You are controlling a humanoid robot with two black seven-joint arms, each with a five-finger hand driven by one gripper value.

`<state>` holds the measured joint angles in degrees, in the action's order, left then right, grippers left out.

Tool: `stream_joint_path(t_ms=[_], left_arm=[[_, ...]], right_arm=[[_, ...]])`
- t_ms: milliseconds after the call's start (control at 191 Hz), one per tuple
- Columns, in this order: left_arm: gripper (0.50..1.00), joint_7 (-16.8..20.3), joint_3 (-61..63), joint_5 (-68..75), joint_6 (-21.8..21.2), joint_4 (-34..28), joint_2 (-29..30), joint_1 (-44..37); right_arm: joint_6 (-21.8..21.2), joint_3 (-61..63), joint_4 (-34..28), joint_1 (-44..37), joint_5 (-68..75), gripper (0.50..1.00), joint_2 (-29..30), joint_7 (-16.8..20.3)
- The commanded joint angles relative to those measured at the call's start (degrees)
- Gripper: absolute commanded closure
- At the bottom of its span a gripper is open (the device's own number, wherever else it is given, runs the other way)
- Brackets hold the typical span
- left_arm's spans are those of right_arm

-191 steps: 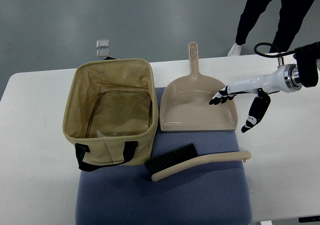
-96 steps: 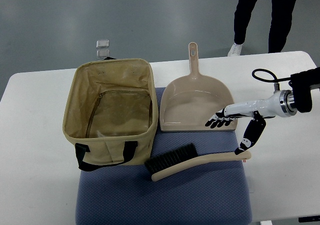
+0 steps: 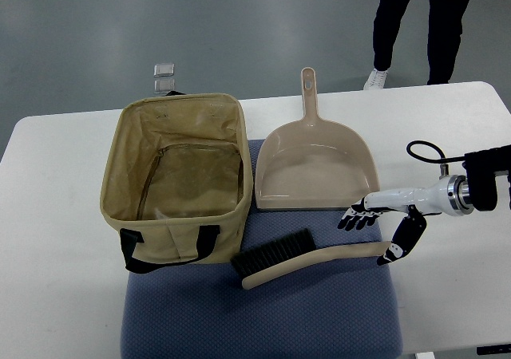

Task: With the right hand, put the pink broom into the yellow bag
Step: 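Swing the right hand over the table toward the brush handle end, then close the right hand around the beige brush handle end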

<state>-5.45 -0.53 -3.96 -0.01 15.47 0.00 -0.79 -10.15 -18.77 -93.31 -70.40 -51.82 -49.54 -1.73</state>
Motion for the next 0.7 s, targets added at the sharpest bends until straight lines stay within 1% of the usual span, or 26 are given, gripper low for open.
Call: stream_joint_path(t_ms=[0,183,413,564,601,664,695], left_arm=[[0.500,0.00,0.00,0.09,0.01,0.09,0.00,0.00],[0.500,0.00,-0.09,0.01,0.01,0.00,0.00,0.00],[0.500,0.00,0.00,0.01,0.01,0.00,0.00,0.00],[0.500,0.00,-0.09,0.01,0.01,0.00,0.00,0.00],[0.500,0.00,-0.09,0.01,0.01,0.00,0.00,0.00],[0.500,0.00,-0.09,0.01,0.01,0.00,0.00,0.00],[0.500,0.00,-0.09,0.01,0.01,0.00,0.00,0.00]], right_arm=[[1.80,0.05,1.47,1.49,-1.00,0.683,1.12,0.06],[2.59,0.14,3.49,3.34,-1.97,0.689,2.08,0.07],[3.21,0.14,4.37,4.83,-3.11,0.705,2.87,0.07],[3.21,0.14,4.63,5.01,-3.46,0.746,3.05,0.07],[3.21,0.14,4.72,5.09,-3.46,0.771,3.05,0.07],[3.21,0.14,4.72,5.27,-3.55,0.781,3.14,0.07],[3.21,0.14,4.72,5.36,-3.99,0.801,3.14,0.07]])
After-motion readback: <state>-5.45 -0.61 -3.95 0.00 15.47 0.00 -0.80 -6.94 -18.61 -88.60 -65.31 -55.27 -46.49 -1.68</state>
